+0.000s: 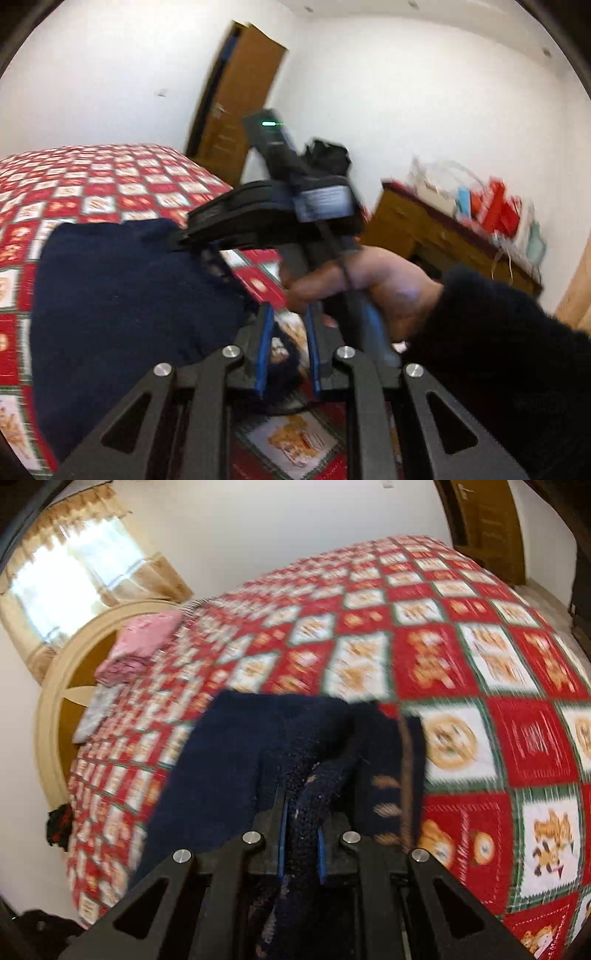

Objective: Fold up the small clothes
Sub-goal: 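Fold the sweater in half with the left gripper toward the right gripper and release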

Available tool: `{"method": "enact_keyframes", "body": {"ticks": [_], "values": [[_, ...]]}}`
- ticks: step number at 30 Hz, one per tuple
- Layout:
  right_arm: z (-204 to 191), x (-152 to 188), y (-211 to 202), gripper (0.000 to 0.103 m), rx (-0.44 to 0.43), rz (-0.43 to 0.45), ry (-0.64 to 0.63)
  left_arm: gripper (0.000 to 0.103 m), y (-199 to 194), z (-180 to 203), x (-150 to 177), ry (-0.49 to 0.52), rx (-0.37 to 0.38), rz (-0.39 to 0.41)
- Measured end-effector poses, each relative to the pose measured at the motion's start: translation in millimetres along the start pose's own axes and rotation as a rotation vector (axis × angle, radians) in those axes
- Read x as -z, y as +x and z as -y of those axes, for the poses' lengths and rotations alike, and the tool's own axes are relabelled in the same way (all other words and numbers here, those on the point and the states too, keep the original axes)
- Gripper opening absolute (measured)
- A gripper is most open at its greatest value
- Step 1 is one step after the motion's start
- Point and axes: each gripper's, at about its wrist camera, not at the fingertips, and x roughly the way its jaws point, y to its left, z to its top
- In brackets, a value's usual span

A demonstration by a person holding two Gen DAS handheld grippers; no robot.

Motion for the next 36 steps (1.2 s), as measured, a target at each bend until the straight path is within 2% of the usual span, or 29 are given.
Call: {"method": "enact_keyframes", "body": {"ticks": [2, 5, 9, 10, 11, 13, 14, 16, 18, 19, 20, 22, 24, 28, 30, 32, 36], "values": [[9.7, 9.8, 7.7, 0.012, 0.006, -0.008, -0.001, 0.019, 4.1, 3.3, 9.5, 0.011, 0.006, -0.049], [16.7, 14.4, 9.5, 0.012, -0.024, 0.03, 0.023, 0.021, 2.4, -8.2, 12.7, -0.019, 0.013, -0.099], [16.5, 16.7, 2.4, 0.014, 0.0, 0.029, 0.017, 0.022, -19.5, -26.3, 5.4, -0.037, 0.028, -0.107], [16.2, 16.6, -2.6, 0.016, 0.001, 0.03, 0.034, 0.036, -30.4, -32.2, 2.5, -0.033, 0.005, -0.106], [17.9, 16.8, -13.6, 0.021, 0.0, 0.042, 0.074, 0.059, -33.0, -36.1, 2.1, -0.031, -0.014, -0.102], [21.8, 22.9, -37.0, 0.023, -0.022, 0.098, 0.147, 0.078, -55.9, -54.2, -0.8, -0.054, -0.045, -0.052], [23.7, 29.8, -55.8, 0.024, -0.058, 0.151, 0.192, 0.083, -70.7, -65.5, -2.9, -0.084, -0.046, -0.011], [17.2, 44.0, -78.6, 0.035, -0.081, 0.207, 0.231, 0.092, -84.4, -79.3, -5.4, -0.127, -0.055, 0.016], [2.4, 64.2, -93.3, 0.062, -0.07, 0.235, 0.222, 0.093, -95.8, -94.2, -8.4, -0.148, -0.088, 0.044], [-4.4, 72.6, -96.0, 0.064, -0.065, 0.237, 0.214, 0.093, -98.7, -100.2, -8.5, -0.161, -0.121, 0.058], [-10.3, 82.0, -97.1, 0.064, -0.062, 0.226, 0.21, 0.093, -100.7, -109.8, -7.9, -0.191, -0.153, 0.065], [-18.3, 99.6, -99.6, 0.064, -0.057, 0.198, 0.223, 0.093, -101.4, -123.3, -5.9, -0.252, -0.155, 0.053], [-20.7, 114.8, -111.0, 0.064, -0.083, 0.212, 0.246, 0.093, -102.3, -133.6, -2.6, -0.291, -0.176, 0.049], [-22.8, 143.1, -122.0, 0.064, -0.112, 0.186, 0.313, 0.093, -110.4, -141.3, 5.6, -0.277, -0.248, 0.034], [-27.0, 147.7, -112.8, 0.064, -0.079, 0.146, 0.292, 0.093, -112.7, -143.6, 8.1, -0.266, -0.282, 0.035], [-27.9, 146.2, -97.2, 0.064, -0.039, 0.134, 0.285, 0.093, -111.2, -150.5, 7.8, -0.297, -0.278, 0.034], [-25.9, 139.1, -51.3, 0.064, -0.121, 0.029, 0.324, 0.093, -114.8, -146.3, 9.5, -0.31, -0.273, 0.028]]}}
